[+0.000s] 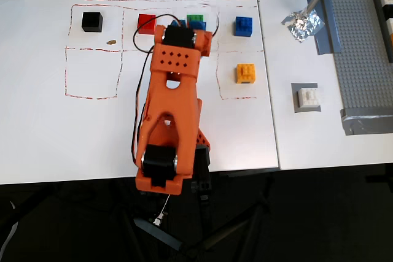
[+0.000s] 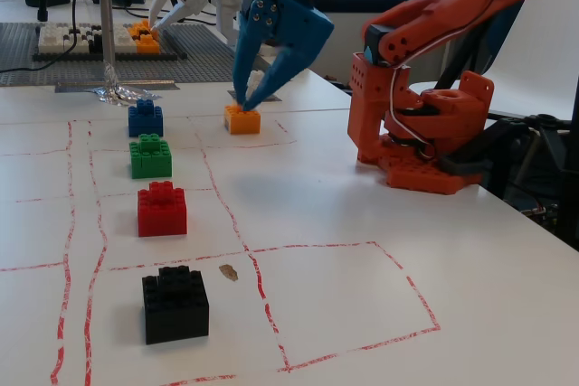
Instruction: Grab the block and put it in the grey marker
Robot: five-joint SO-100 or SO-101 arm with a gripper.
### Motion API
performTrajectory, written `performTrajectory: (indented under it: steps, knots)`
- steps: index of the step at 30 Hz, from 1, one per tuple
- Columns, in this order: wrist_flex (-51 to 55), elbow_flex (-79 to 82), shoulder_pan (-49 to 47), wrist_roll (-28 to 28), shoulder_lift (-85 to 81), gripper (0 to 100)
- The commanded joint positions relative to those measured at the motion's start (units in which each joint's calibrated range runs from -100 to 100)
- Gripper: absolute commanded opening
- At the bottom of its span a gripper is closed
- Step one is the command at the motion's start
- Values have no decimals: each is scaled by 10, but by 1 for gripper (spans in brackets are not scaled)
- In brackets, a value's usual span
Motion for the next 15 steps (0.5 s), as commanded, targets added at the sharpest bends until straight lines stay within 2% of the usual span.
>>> performTrajectory:
  steps: [1,7,15]
  knots:
    - [-65,62,-60,-27,-93,0]
    - [-108,185,-122,-50,-200,0]
    - [-154,291,-140,-50,-291,0]
